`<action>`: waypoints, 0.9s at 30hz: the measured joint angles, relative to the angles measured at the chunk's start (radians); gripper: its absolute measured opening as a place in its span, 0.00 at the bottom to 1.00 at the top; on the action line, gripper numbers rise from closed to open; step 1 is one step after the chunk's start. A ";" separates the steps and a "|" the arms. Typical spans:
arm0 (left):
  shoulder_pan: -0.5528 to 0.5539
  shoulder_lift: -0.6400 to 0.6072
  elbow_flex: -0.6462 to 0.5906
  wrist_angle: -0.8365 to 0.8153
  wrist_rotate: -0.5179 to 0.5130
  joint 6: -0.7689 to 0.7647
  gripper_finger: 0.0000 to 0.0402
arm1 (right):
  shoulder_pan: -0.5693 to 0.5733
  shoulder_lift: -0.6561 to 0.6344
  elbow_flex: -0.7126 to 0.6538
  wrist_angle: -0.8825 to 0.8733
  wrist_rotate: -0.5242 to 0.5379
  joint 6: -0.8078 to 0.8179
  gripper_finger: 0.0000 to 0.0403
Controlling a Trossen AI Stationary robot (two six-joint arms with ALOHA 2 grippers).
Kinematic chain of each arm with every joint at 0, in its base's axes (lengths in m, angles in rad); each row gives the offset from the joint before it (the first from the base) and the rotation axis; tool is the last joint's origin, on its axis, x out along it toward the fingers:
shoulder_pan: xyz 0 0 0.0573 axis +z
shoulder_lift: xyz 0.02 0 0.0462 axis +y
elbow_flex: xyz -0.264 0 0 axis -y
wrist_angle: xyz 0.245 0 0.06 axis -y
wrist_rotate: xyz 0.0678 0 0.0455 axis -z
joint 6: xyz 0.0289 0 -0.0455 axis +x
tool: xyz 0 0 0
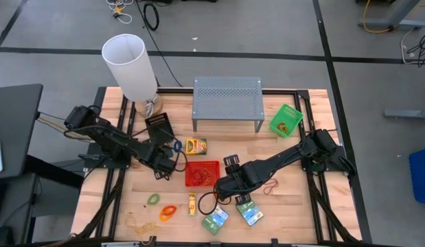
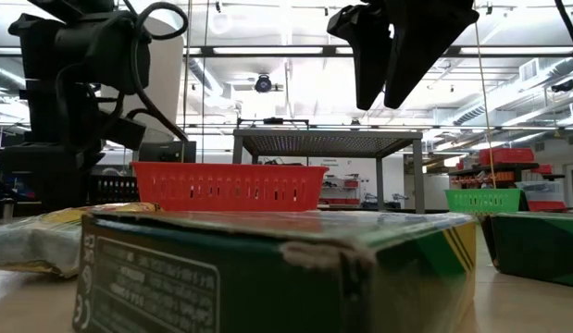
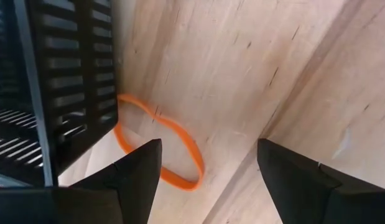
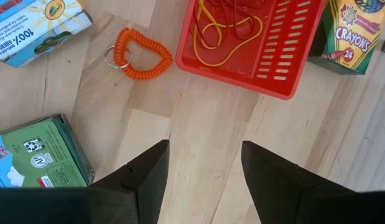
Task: Pick & Place Office Desk Supplies
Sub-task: Put the yellow rubber band into the red bin
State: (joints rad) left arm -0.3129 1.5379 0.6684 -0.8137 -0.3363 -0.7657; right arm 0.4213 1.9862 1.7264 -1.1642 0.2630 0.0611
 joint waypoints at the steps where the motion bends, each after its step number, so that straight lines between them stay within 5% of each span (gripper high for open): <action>1: 0.005 0.000 -0.001 0.000 -0.003 -0.001 0.68 | 0.000 0.000 0.000 0.000 0.000 -0.004 0.52; 10: 0.046 0.000 -0.003 0.012 0.047 0.045 0.56 | 0.000 0.000 0.000 -0.001 -0.013 -0.005 0.52; 20: 0.064 -0.006 -0.007 0.072 0.149 0.138 0.03 | 0.001 0.000 0.000 -0.019 -0.019 -0.005 0.52; 27: 0.028 -0.072 0.033 0.154 0.177 0.149 0.01 | 0.001 0.000 0.000 -0.027 -0.019 -0.006 0.52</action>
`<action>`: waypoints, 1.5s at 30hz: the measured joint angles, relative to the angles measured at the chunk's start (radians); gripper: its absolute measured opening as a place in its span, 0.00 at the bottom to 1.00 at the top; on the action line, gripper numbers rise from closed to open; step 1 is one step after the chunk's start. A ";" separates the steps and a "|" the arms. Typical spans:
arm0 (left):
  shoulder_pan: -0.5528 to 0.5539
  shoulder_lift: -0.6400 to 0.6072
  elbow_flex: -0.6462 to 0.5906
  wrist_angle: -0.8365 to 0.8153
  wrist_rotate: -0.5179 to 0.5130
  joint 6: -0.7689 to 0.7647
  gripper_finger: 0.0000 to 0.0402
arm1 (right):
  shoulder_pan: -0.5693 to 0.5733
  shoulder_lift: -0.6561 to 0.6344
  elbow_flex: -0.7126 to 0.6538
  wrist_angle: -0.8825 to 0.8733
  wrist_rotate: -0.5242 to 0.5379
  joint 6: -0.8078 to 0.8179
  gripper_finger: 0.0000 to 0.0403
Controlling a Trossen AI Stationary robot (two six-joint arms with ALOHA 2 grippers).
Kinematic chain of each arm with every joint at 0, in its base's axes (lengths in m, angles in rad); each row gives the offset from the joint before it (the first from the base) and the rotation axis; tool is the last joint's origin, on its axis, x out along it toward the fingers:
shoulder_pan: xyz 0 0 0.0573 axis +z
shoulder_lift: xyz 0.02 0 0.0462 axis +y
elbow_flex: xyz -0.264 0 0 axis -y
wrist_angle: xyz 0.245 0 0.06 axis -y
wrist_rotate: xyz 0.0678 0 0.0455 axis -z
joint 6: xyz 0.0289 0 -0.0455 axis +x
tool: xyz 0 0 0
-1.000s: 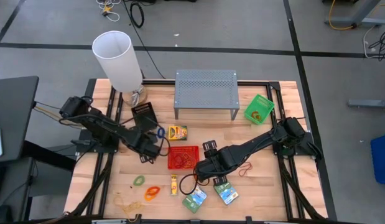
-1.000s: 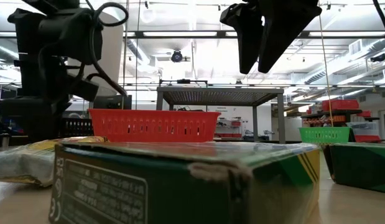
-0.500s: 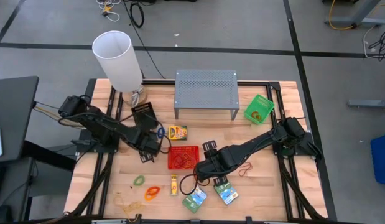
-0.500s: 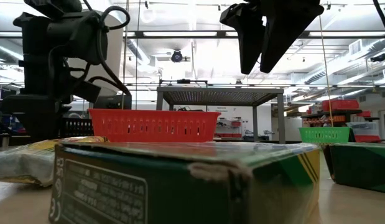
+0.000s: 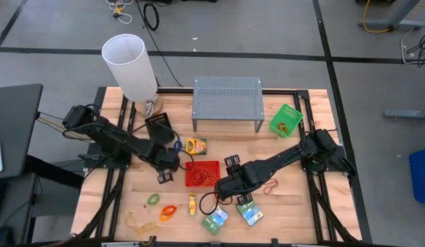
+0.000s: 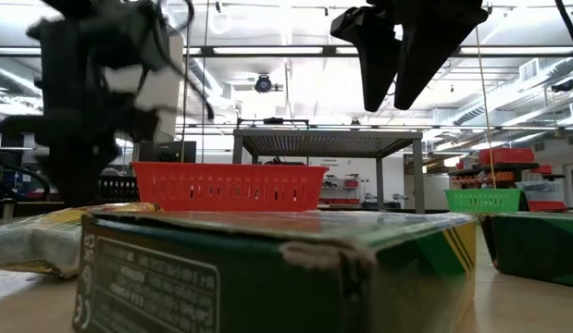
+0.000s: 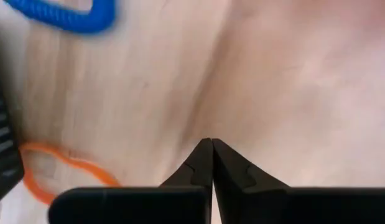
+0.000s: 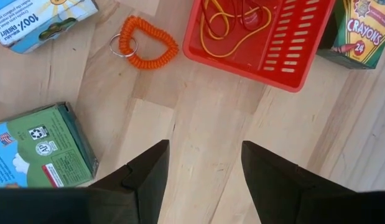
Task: Pick & Place Office Desk Supplies
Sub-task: Put the yellow rubber band into the red bin, then put the orange rubber band into the red bin
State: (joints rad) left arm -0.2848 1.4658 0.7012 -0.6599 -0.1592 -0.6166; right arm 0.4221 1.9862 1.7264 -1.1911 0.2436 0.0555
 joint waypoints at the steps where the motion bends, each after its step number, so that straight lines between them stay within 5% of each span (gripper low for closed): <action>1: -0.008 -0.011 0.010 0.001 -0.017 -0.009 0.01 | 0.000 0.000 0.000 -0.002 0.000 0.000 0.52; 8: -0.016 -0.031 0.011 -0.166 -0.077 -0.077 0.06 | 0.000 0.000 0.000 -0.010 -0.008 -0.002 0.52; 20: 0.027 -0.033 -0.082 -0.199 -0.049 -0.078 0.43 | 0.000 0.000 0.000 -0.021 -0.027 -0.033 0.52; 25: 0.082 -0.041 -0.125 -0.149 -0.003 -0.026 0.49 | 0.000 0.000 0.000 -0.020 -0.044 -0.037 0.52; 30: 0.128 -0.041 -0.126 -0.116 0.037 0.036 0.39 | -0.001 0.000 0.000 -0.026 -0.047 -0.035 0.52; 37: 0.156 -0.040 -0.126 -0.056 0.098 0.103 0.06 | 0.000 0.000 0.000 -0.031 -0.051 -0.034 0.52; 45: 0.098 -0.030 -0.075 -0.075 0.090 0.099 0.01 | 0.000 0.000 0.000 -0.036 -0.051 -0.034 0.52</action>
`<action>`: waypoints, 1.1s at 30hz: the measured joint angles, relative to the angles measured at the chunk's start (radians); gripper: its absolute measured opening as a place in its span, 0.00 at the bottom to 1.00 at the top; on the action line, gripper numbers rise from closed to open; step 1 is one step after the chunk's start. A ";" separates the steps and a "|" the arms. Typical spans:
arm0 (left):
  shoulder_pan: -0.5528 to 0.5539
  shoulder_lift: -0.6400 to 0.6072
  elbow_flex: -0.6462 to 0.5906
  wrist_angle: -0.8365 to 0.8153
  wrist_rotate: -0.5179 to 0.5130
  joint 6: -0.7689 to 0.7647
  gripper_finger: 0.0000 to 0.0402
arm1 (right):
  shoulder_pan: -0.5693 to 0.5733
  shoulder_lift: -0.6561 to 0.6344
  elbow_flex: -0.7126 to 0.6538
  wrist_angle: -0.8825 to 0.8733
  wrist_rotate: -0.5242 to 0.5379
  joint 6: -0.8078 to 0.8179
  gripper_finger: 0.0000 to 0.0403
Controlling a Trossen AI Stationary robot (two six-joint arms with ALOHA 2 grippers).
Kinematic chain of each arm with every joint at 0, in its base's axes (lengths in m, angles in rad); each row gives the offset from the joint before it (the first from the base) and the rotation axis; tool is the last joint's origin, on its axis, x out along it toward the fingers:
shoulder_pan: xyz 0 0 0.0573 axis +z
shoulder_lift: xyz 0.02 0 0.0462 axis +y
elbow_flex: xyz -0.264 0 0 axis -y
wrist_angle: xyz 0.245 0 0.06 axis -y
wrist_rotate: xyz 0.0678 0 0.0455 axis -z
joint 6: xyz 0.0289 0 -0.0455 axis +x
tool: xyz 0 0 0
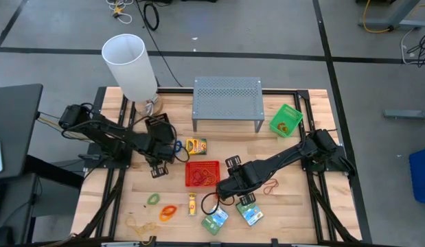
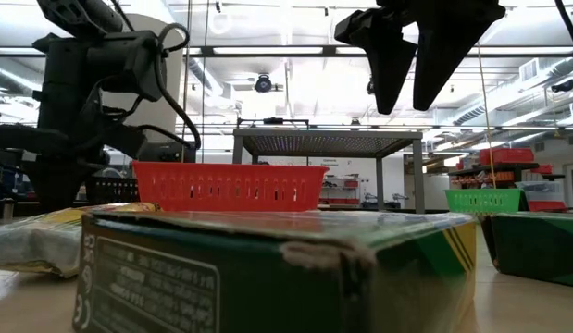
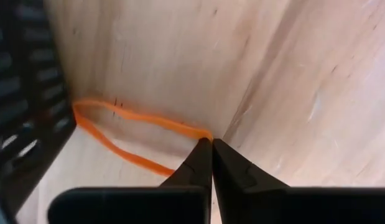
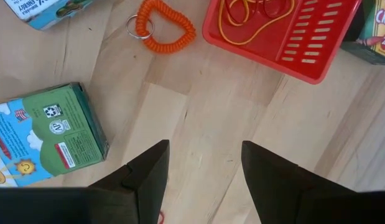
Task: Pick & Place Office Desk Supplies
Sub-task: Put the orange rubber band into the red bin
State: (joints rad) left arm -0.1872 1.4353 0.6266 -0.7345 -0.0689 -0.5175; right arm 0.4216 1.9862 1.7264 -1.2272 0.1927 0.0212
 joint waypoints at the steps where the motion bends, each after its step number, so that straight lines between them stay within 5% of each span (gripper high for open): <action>1: -0.014 0.002 0.011 0.015 0.004 -0.003 0.01 | 0.000 0.000 0.000 0.000 0.000 0.000 0.52; 9: -0.127 -0.001 0.124 0.145 0.034 -0.006 0.00 | 0.000 0.000 0.000 -0.004 0.001 0.000 0.52; 25: -0.223 -0.013 0.341 0.109 -0.168 0.120 0.00 | 0.000 0.000 0.000 -0.004 0.002 0.027 0.52; 33: -0.217 -0.008 0.307 0.351 -0.049 0.339 0.00 | 0.000 0.000 0.000 0.008 0.002 0.016 0.52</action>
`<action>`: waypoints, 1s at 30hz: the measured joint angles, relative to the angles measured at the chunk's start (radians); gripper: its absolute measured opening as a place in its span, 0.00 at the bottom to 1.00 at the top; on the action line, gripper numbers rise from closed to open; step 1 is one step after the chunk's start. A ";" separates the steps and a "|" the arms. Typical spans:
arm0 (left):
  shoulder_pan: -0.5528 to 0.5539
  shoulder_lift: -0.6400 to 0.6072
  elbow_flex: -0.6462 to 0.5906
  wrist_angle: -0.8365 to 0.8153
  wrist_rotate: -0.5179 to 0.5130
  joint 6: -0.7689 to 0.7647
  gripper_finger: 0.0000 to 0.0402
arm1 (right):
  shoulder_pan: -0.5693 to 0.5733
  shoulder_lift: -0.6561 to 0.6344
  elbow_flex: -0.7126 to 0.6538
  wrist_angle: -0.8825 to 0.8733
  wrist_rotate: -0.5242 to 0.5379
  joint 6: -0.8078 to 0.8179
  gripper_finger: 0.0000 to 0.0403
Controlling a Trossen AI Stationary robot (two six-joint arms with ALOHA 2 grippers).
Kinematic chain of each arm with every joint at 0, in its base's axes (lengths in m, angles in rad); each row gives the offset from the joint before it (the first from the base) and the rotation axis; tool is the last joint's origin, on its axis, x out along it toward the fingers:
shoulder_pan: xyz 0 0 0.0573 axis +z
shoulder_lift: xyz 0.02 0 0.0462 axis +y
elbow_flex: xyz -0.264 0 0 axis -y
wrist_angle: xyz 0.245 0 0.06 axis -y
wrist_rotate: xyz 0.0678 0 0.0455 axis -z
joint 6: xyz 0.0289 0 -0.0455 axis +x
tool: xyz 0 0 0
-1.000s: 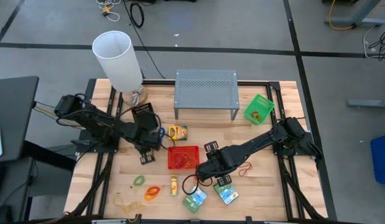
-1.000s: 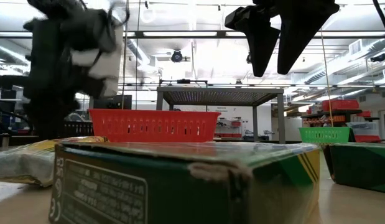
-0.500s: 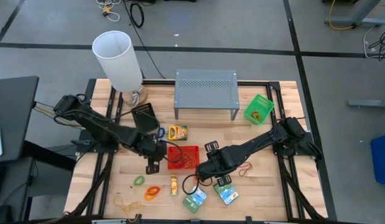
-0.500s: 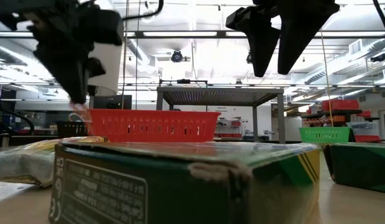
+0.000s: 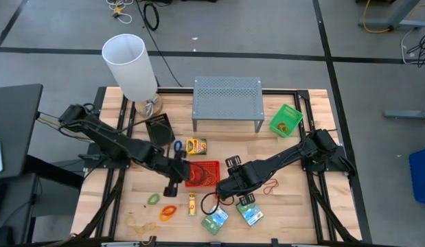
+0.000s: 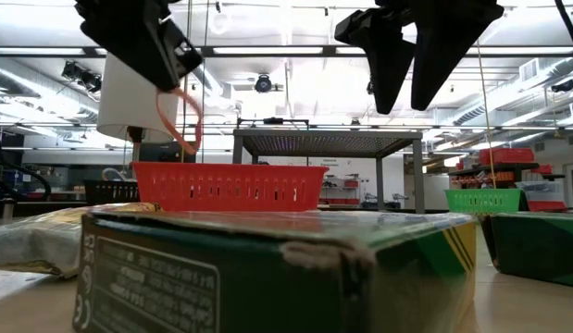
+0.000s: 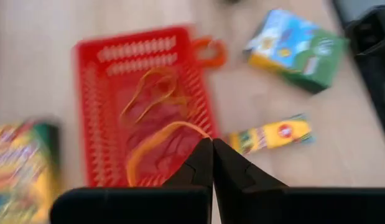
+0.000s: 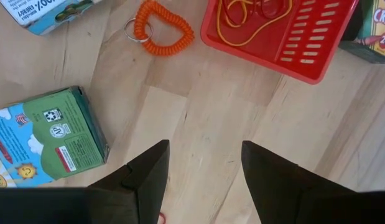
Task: Pick & Place Office Desk Supplies
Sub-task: Put the orange rubber band into the red bin, then put the red rubber band into the red bin
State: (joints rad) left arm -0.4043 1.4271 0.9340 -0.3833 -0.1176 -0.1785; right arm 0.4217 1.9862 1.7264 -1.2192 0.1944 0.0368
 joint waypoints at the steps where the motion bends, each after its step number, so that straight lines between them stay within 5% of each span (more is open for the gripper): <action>1: 0.005 0.001 -0.011 0.024 0.018 0.017 0.00 | 0.000 0.000 0.000 0.004 0.000 0.000 0.52; 8: 0.057 0.009 -0.080 0.127 0.019 0.047 0.05 | 0.000 0.000 0.000 0.002 -0.012 0.017 0.52; 22: 0.086 0.009 -0.185 0.365 0.053 0.090 0.54 | 0.000 0.000 0.000 -0.001 -0.038 0.060 0.52; 30: 0.084 0.009 -0.202 0.479 0.018 0.171 0.63 | 0.003 0.000 0.000 -0.023 -0.103 0.125 0.52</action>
State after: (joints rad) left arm -0.3206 1.4357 0.7322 0.0954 -0.0997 -0.0077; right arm 0.4243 1.9862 1.7264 -1.2421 0.0910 0.1621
